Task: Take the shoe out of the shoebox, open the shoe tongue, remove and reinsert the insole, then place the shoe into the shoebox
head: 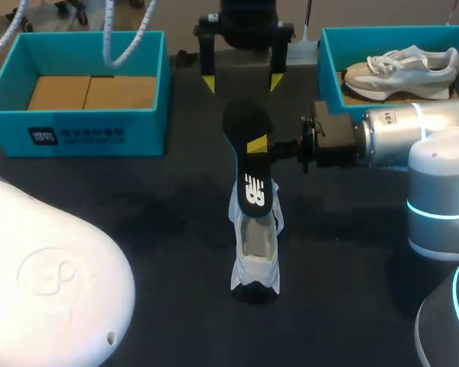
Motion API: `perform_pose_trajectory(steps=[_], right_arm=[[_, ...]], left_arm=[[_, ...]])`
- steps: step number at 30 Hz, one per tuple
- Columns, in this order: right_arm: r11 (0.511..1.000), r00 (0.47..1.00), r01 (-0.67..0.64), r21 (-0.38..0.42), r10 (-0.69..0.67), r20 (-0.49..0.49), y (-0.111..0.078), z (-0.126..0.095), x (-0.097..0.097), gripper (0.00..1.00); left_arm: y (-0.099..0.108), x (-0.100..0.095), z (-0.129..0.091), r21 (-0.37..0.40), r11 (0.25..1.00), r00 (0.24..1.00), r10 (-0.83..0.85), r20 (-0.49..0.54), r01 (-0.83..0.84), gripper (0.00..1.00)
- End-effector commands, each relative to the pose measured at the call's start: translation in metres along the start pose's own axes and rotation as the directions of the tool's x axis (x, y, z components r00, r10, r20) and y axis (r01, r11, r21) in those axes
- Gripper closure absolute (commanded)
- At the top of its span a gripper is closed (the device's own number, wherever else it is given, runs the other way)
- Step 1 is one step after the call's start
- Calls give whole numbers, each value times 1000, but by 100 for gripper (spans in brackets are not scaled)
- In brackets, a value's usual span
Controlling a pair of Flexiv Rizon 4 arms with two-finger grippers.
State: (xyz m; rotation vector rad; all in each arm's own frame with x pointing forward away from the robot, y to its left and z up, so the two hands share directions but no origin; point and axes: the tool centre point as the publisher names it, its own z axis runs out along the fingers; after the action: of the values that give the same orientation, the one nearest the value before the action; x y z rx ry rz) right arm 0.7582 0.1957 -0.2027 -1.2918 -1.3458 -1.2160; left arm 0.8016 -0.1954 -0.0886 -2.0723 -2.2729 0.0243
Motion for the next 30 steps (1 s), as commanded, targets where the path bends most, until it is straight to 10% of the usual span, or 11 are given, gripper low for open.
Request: perform_pose_trajectory(steps=[1,10,15,30], right_arm=[[1000,1000,0,-3,0,2,-1,2,0,100],[1000,1000,0,-3,0,2,-1,2,0,100],[1000,1000,0,-3,0,2,-1,2,0,100],[1000,1000,0,-3,0,2,-1,2,0,100]], left_arm=[[-11,14,3,-52,998,984,-32,177,42,0],[-16,31,27,49,985,770,-160,617,165,0],[-19,37,29,125,973,529,-210,822,192,0],[-22,43,42,113,984,439,-164,883,140,0]])
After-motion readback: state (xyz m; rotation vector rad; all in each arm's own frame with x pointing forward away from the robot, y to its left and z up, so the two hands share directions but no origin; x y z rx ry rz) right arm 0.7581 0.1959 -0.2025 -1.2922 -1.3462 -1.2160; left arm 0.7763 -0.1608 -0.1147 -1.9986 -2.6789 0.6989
